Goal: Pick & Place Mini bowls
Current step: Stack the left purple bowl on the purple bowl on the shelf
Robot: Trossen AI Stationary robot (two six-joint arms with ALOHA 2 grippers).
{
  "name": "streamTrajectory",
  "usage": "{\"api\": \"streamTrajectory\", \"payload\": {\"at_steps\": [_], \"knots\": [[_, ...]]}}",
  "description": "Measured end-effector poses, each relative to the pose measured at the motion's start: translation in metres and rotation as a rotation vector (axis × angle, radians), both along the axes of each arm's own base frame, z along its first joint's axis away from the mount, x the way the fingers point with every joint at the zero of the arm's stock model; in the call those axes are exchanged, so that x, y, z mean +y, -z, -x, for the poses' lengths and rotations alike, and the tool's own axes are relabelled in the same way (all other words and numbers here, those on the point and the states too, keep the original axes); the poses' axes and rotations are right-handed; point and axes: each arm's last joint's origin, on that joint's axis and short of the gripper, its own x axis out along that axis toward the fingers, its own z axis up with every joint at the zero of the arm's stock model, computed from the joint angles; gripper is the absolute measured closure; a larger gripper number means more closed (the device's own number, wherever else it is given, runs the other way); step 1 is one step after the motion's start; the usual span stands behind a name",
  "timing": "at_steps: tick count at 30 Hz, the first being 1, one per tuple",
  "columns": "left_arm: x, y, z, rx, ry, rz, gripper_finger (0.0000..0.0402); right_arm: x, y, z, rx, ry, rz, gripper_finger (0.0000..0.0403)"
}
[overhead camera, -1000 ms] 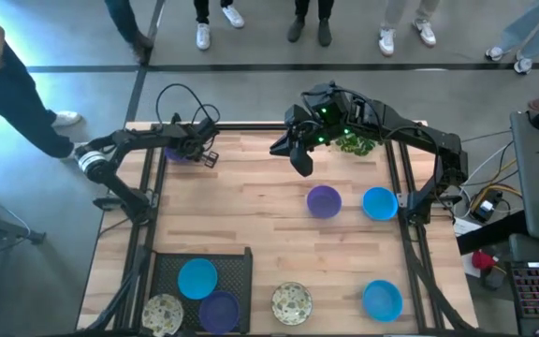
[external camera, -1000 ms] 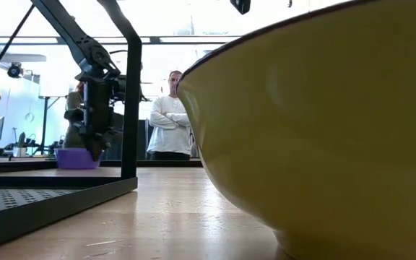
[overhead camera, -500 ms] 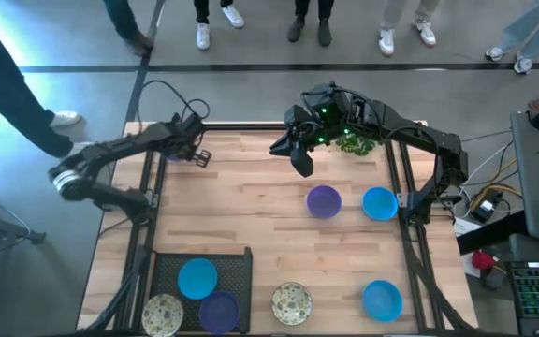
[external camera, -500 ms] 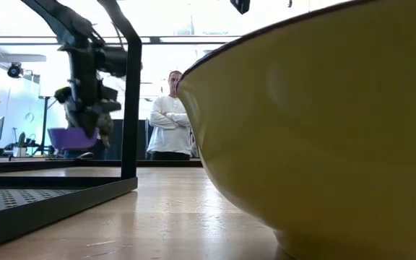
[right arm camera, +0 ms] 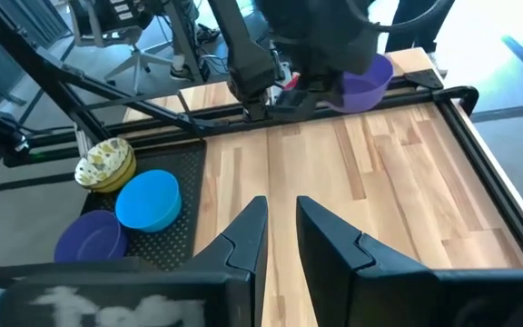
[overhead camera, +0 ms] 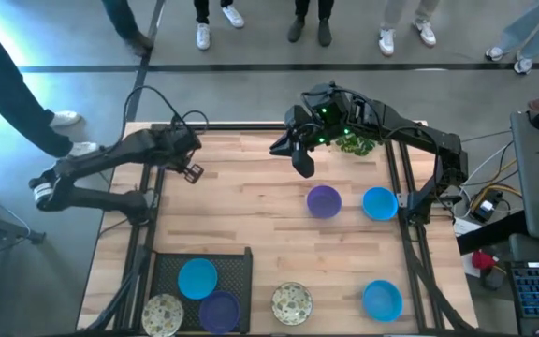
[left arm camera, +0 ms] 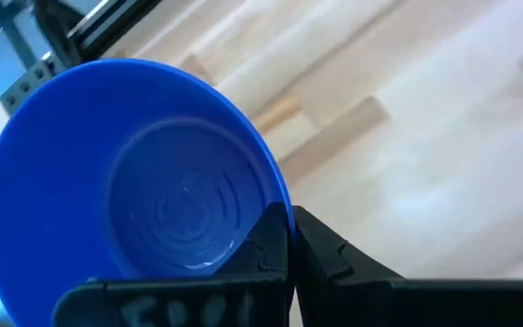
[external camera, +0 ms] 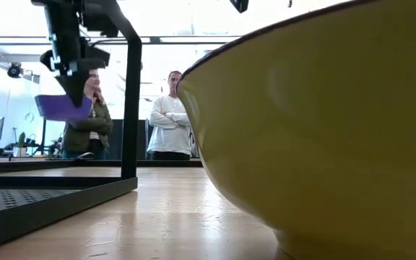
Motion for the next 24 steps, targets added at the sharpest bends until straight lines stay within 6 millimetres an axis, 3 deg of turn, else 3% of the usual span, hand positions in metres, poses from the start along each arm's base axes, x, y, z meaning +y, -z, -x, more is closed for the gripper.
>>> {"api": "streamTrajectory", "payload": {"at_steps": [12,24], "knots": [[-0.072,-0.033,-0.026,-0.162,0.242,0.038,0.0401,0.0,0.001,0.0,0.007,-0.003,0.003,0.0346],[-0.155,-0.03,-0.037,-0.221,0.501,0.117,0.0401,0.0,0.001,0.0,0.007,-0.008,0.007,0.0346]]}}
